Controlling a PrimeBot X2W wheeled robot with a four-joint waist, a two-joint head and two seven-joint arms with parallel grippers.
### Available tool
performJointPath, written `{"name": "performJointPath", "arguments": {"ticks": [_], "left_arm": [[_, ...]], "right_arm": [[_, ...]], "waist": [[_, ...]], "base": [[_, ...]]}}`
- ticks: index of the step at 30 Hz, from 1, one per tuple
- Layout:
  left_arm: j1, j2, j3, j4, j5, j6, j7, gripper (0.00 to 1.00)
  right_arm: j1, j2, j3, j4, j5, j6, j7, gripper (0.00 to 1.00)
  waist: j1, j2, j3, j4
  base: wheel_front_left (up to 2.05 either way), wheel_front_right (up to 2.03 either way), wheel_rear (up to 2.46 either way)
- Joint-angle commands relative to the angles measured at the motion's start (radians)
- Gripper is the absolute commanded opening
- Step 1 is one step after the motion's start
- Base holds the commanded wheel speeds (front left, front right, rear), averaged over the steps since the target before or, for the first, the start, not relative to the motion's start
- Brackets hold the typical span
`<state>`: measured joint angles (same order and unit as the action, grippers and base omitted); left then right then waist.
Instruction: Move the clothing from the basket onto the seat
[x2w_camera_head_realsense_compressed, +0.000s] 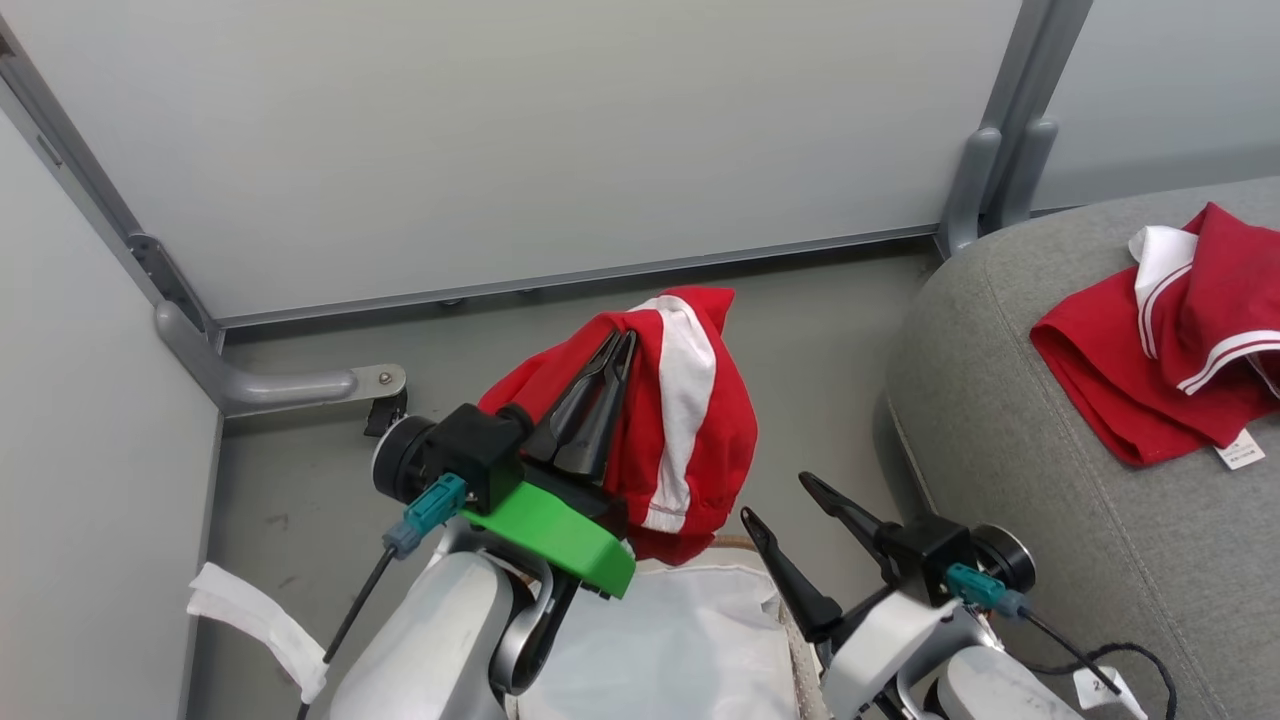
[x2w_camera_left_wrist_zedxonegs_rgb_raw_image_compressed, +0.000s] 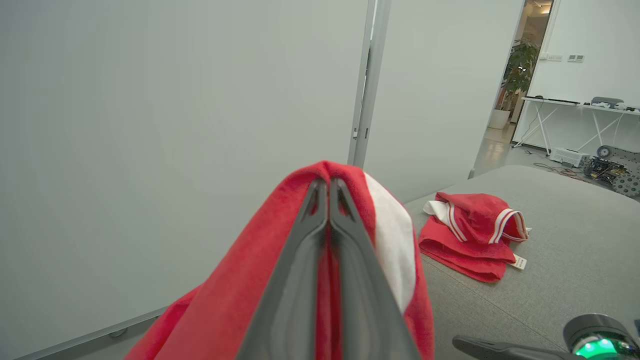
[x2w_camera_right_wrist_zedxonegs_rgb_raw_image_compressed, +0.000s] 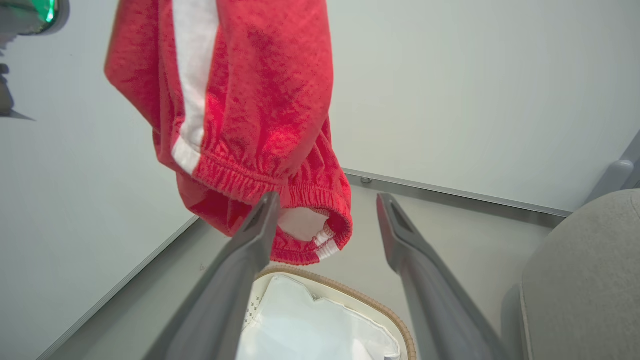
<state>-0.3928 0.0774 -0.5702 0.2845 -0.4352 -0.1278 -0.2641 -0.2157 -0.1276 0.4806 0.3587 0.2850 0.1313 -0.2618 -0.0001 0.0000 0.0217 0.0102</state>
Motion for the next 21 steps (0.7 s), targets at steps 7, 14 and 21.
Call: {"name": "performJointPath", "arguments": {"ticks": [7,14,21], "left_arm": [[-0.033,-0.009,-0.034,-0.006,-0.013,-0.005,0.0,0.0],[-0.041,-0.014,-0.084,-0.008,-0.028,-0.005,0.0,0.0],[-0.049,-0.016,-0.117,-0.004,-0.04,-0.005,0.0,0.0]], "right_arm": [[-0.147,-0.01,0.122,0.087,0.09,-0.001,-0.005,1.0],[-0.215,-0.011,0.221,0.132,0.159,-0.001,-0.005,1.0],[-0.236,0.007,0.263,0.157,0.182,-0.001,-0.005,0.3]], "waist": [[0.0001,0.0,0.011,0.038],[0.0001,0.0,0.009,0.071],[0.0001,0.0,0.01,0.095]], "base": [[0.0,0.0,0.0],[0.0,0.0,0.0],[0.0,0.0,0.0]]}}
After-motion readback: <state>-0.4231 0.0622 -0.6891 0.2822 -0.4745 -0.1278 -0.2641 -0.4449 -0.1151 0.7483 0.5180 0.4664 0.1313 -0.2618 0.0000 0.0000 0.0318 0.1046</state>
